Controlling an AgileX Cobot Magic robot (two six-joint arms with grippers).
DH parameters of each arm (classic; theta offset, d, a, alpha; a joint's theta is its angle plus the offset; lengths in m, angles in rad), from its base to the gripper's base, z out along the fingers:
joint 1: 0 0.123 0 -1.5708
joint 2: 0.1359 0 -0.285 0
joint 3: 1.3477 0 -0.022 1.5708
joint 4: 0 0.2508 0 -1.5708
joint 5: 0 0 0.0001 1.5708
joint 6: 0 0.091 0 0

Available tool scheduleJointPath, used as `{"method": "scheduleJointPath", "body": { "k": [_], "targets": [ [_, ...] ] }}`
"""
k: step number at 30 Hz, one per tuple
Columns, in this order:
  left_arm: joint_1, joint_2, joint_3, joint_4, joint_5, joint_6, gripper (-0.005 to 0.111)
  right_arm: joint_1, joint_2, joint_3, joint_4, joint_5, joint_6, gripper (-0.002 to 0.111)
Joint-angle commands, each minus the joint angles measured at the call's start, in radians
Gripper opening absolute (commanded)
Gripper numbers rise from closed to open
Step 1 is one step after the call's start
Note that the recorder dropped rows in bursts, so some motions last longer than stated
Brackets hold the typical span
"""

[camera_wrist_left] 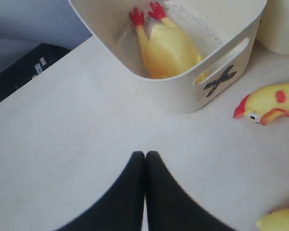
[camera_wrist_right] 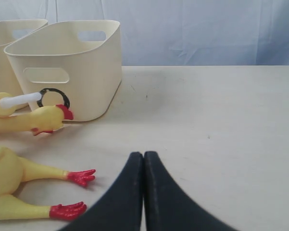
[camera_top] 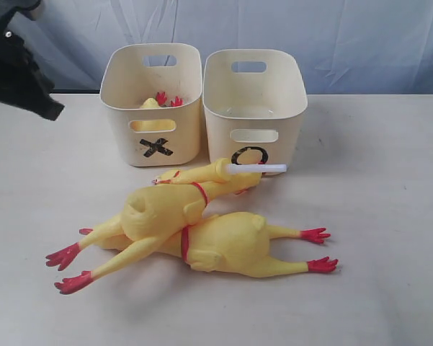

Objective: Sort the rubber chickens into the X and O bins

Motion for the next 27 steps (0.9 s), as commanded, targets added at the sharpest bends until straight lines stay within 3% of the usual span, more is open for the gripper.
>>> {"method": "scheduleJointPath", "body": {
  "k": [1, 8, 27],
  "targets": [
    [0.023, -0.154, 0.155, 0.008, -0.078, -0.041, 0.000, -0.005, -0.006, 0.002, 0.000, -0.008, 0.000, -0.001],
    [0.023, -0.457, 0.424, 0.001, -0.148, -0.087, 0.000, -0.005, -0.006, 0.002, 0.000, -0.008, 0.000, -0.001],
    [0.023, -1.241, 0.661, -0.034, -0.028, -0.113, 0.000, -0.005, -0.006, 0.002, 0.000, -0.008, 0.000, -0.001]
  ]
}}
